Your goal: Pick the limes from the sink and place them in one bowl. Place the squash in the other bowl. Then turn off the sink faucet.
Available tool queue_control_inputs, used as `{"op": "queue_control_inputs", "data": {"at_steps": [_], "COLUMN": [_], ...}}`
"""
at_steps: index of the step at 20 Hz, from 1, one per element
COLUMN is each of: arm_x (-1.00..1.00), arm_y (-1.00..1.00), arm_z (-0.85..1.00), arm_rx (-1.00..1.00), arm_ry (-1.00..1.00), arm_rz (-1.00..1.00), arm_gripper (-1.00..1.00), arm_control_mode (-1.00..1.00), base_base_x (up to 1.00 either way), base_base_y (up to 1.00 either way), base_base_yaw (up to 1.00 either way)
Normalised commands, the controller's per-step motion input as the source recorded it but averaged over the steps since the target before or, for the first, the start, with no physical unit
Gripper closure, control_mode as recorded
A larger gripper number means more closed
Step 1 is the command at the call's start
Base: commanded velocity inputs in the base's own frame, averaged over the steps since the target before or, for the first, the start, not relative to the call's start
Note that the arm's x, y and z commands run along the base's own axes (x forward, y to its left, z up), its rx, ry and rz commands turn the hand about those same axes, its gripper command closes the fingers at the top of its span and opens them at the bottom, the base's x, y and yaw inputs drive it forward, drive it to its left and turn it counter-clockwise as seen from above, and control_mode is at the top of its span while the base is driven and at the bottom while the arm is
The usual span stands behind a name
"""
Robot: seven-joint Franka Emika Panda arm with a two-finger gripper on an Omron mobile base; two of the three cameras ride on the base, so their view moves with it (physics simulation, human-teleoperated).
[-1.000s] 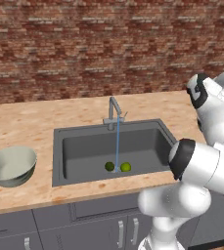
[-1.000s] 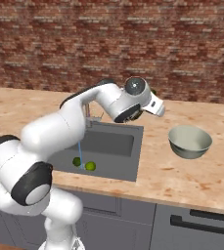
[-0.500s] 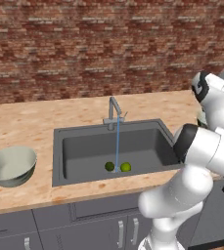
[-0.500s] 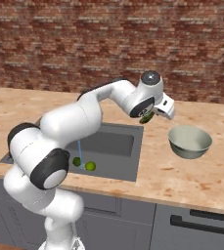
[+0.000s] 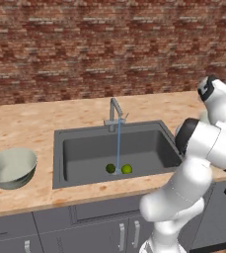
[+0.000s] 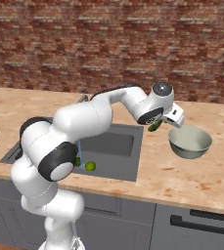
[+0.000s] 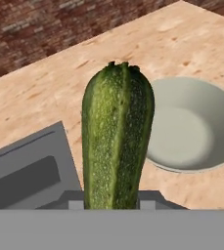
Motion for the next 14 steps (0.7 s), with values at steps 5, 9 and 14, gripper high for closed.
{"op": "queue_control_inputs", "data": {"at_steps": [5,9,14], "arm_x": [0.17,0.25,0.3], "arm_y": [-0.3,-0.36,-0.34], "arm_z": [-0.3,-0.28,-0.2], "arm_rx": [0.01,0.03,0.04], "arm_ry": [0.0,0.02,0.05], "arm_rz": [0.0,0.0,0.0], "arm_gripper": [1.0,1.0,1.0], "arm_control_mode": [-1.0,-1.0,-1.0], "base_base_x": [0.0,0.0,0.0], "base_base_y": [0.0,0.0,0.0], "base_base_yaw": [0.0,0.0,0.0]}}
